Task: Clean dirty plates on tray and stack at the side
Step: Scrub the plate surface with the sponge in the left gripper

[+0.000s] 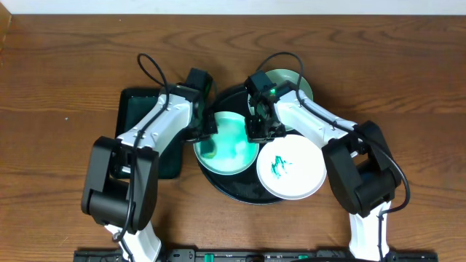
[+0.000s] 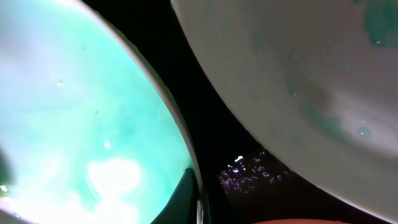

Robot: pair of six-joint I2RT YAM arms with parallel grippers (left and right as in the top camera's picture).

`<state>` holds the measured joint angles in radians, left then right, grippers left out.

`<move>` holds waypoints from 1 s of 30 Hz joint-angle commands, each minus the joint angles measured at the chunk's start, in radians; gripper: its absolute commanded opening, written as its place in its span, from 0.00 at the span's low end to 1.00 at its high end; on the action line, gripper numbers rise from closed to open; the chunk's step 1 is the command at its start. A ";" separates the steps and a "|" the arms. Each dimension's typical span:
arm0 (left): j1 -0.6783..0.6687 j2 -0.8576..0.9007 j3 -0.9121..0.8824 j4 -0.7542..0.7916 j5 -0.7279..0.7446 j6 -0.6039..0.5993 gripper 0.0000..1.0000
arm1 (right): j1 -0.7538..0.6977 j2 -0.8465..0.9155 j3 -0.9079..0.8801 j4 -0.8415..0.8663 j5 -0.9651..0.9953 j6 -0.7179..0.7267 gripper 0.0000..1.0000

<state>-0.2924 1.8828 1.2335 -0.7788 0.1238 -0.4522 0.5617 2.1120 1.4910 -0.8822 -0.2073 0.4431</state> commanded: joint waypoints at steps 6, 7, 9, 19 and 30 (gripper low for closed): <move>0.015 0.044 -0.024 -0.026 -0.283 -0.001 0.07 | 0.013 0.028 -0.033 -0.012 0.015 -0.014 0.01; 0.010 0.040 -0.016 -0.028 -0.282 0.006 0.07 | 0.013 0.028 -0.033 -0.012 0.015 -0.014 0.01; -0.003 0.024 0.003 -0.033 -0.282 0.007 0.07 | 0.013 0.028 -0.033 -0.011 0.015 -0.014 0.01; -0.051 -0.153 0.072 -0.099 -0.282 0.005 0.07 | 0.013 0.028 -0.033 -0.011 0.015 -0.014 0.01; 0.042 -0.236 0.072 -0.119 -0.290 0.009 0.07 | 0.013 0.026 -0.024 -0.011 0.015 -0.042 0.01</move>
<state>-0.3088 1.6497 1.2800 -0.8883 -0.1337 -0.4450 0.5617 2.1120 1.4902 -0.8814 -0.2073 0.4377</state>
